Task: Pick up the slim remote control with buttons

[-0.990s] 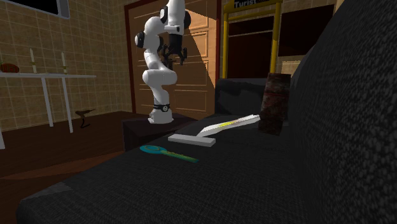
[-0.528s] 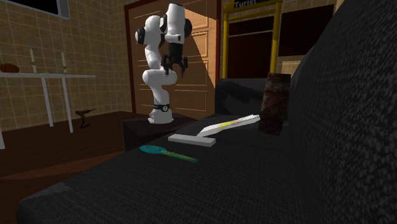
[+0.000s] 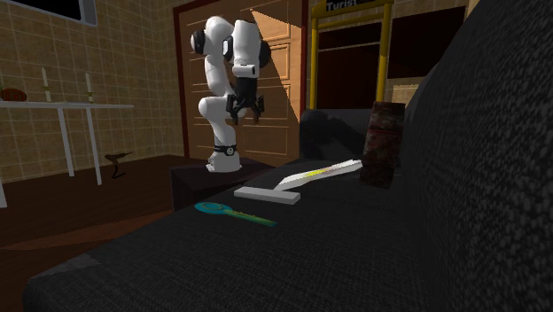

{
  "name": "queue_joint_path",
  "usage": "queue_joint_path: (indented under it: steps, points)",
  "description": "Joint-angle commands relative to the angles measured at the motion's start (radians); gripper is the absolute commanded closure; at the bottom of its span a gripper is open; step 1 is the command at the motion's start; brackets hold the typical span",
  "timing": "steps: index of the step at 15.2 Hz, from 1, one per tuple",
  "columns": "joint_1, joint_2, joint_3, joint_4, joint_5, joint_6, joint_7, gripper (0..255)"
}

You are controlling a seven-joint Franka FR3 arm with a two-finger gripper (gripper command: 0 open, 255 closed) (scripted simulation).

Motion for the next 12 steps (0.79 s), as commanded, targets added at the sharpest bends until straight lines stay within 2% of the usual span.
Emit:
queue_joint_path:
  steps: [1,6,12]
  points:
    - [0.004,0.075,-0.024,0.016,0.006,0.072,-0.045,0]
    - [0.021,0.273,-0.061,0.089,0.06,0.218,-0.153,0]
    - [0.021,0.517,-0.069,0.223,0.172,0.345,-0.301,0]
